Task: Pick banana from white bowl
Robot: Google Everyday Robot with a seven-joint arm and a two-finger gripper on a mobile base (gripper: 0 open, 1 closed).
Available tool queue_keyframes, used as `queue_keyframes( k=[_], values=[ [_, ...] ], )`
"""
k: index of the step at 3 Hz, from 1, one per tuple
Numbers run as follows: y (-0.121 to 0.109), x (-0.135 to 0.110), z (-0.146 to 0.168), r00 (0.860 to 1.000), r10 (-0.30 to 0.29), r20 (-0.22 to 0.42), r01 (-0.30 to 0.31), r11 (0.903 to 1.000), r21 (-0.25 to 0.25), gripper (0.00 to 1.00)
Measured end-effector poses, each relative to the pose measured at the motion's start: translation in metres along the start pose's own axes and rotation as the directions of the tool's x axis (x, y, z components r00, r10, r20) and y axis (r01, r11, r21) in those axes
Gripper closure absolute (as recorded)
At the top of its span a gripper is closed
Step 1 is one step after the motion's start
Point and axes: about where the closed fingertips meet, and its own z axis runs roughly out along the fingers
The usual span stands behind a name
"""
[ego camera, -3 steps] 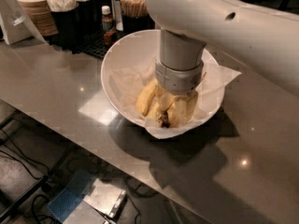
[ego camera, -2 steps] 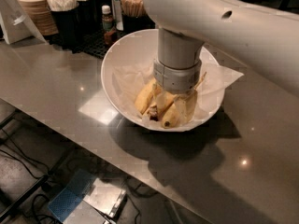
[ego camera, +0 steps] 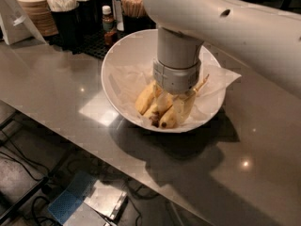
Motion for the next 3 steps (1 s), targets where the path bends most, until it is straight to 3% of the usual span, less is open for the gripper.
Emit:
queue_keyframes(
  k=[2, 3],
  values=[
    [-0.0015, 0.0001, 0.0038, 1.0, 0.005, 0.022, -0.005, 0.9999, -0.015, 0.99],
    [-0.0011, 0.0002, 0.0051, 0.999, 0.009, 0.034, -0.009, 0.9997, -0.022, 1.0]
  ],
)
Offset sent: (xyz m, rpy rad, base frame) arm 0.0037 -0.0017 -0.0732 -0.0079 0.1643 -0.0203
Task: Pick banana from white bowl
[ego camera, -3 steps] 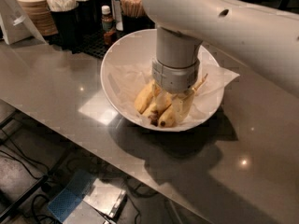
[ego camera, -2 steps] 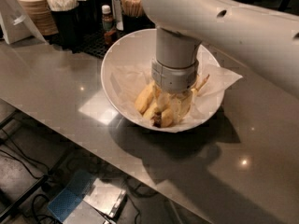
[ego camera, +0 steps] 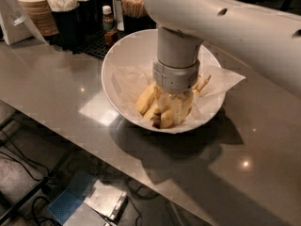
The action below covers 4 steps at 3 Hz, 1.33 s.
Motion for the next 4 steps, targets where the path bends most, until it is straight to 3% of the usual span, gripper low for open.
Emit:
queue_keyframes(
  k=[2, 3, 4],
  values=[
    [0.004, 0.002, 0.0, 1.0, 0.008, 0.014, -0.008, 1.0, 0.004, 1.0],
    [0.02, 0.006, -0.016, 0.997, 0.035, 0.066, -0.044, 0.9897, 0.137, 1.0],
    [0.039, 0.024, -0.048, 0.984, 0.088, 0.153, -0.14, 0.9191, 0.368, 1.0]
  ],
)
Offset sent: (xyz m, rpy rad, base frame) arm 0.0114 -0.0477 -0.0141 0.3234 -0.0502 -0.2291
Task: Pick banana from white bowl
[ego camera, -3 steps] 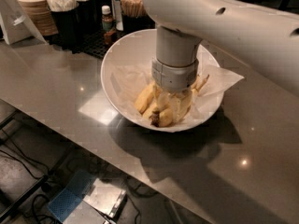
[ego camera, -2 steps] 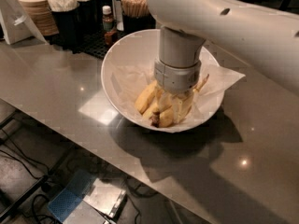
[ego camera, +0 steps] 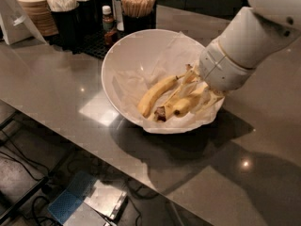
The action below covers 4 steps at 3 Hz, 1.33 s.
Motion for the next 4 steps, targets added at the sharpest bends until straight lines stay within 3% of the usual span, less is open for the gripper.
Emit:
queue_keyframes(
  k=[1, 2, 3, 4],
  values=[
    [-0.003, 0.006, -0.03, 0.997, 0.031, 0.066, -0.041, 0.9851, 0.167, 1.0],
    [-0.006, 0.008, -0.048, 0.991, 0.031, 0.129, -0.066, 0.9608, 0.269, 1.0],
    [-0.007, 0.002, -0.069, 0.981, -0.002, 0.192, -0.07, 0.9274, 0.367, 1.0],
    [-0.004, -0.014, -0.094, 0.966, -0.074, 0.247, -0.051, 0.8845, 0.464, 1.0]
  ],
)
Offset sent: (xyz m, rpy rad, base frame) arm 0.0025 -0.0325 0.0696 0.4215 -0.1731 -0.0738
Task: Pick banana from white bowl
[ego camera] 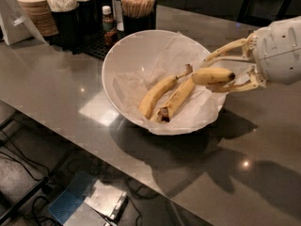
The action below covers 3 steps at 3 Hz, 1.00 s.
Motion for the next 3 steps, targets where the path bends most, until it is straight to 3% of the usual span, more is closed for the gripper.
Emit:
queue_keyframes(
  k=[1, 2, 3],
  values=[
    [-0.007, -0.032, -0.021, 0.994, -0.092, 0.062, 0.088, 0.9931, 0.078, 1.0],
    [-0.011, -0.061, -0.035, 0.975, -0.198, 0.103, 0.185, 0.9749, 0.124, 1.0],
    [-0.009, -0.075, -0.042, 0.952, -0.27, 0.144, 0.247, 0.9558, 0.159, 1.0]
  ],
)
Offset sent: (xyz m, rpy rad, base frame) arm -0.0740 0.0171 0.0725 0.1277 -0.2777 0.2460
